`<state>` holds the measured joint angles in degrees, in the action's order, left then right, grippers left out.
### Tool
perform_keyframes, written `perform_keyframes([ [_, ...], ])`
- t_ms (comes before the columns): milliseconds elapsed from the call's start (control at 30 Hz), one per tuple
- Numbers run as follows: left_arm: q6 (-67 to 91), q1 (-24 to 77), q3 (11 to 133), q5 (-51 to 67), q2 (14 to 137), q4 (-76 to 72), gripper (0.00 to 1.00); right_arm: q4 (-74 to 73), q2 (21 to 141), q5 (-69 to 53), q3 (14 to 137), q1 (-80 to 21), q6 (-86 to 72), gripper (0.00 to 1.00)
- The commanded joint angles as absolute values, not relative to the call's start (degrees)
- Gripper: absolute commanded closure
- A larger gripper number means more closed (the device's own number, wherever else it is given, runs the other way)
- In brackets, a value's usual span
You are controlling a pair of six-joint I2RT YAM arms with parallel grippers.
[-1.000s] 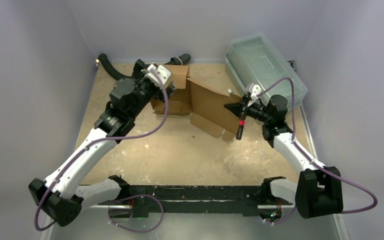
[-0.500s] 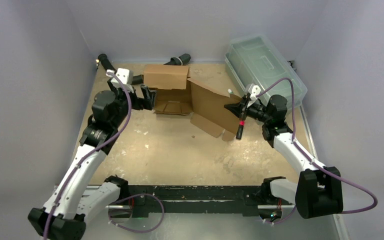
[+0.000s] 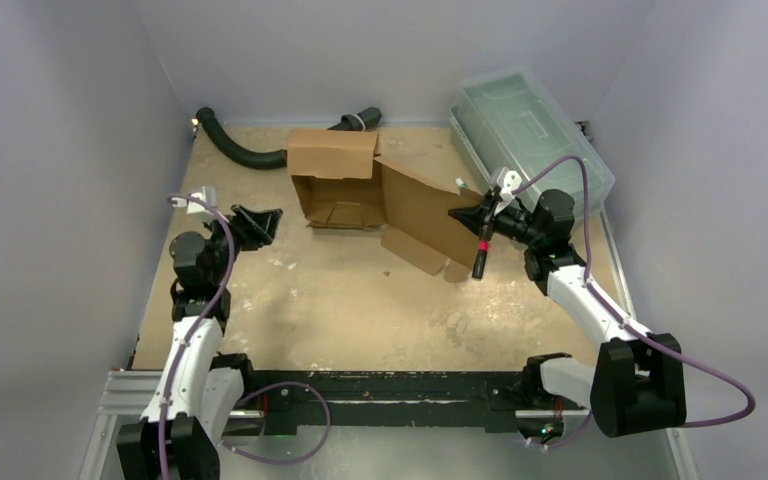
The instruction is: Fold the paper box
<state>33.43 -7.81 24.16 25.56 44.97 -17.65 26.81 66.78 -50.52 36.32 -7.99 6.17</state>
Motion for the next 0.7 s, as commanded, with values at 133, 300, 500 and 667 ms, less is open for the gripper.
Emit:
perform_keyframes([
  [133,32.8,-4.8,18.5,21.4,56.7,-47.8,0.38,27.1,67.1,-51.8,38.4,-8.3,5.1,1.00],
  [300,26.4,1.9,18.3,14.5,63.0,-52.4,0.37,27.2,67.2,-51.9,38.4,-8.3,4.8,1.00],
  [500,24.8,2.4,17.4,12.4,69.2,-62.3,0.37,27.4,67.2,-52.4,38.4,-8.3,4.4,1.00],
  [667,24.2,2.4,20.1,13.5,75.2,-65.0,0.37,27.5,67.0,-52.5,38.4,-8.3,4.2,1.00],
])
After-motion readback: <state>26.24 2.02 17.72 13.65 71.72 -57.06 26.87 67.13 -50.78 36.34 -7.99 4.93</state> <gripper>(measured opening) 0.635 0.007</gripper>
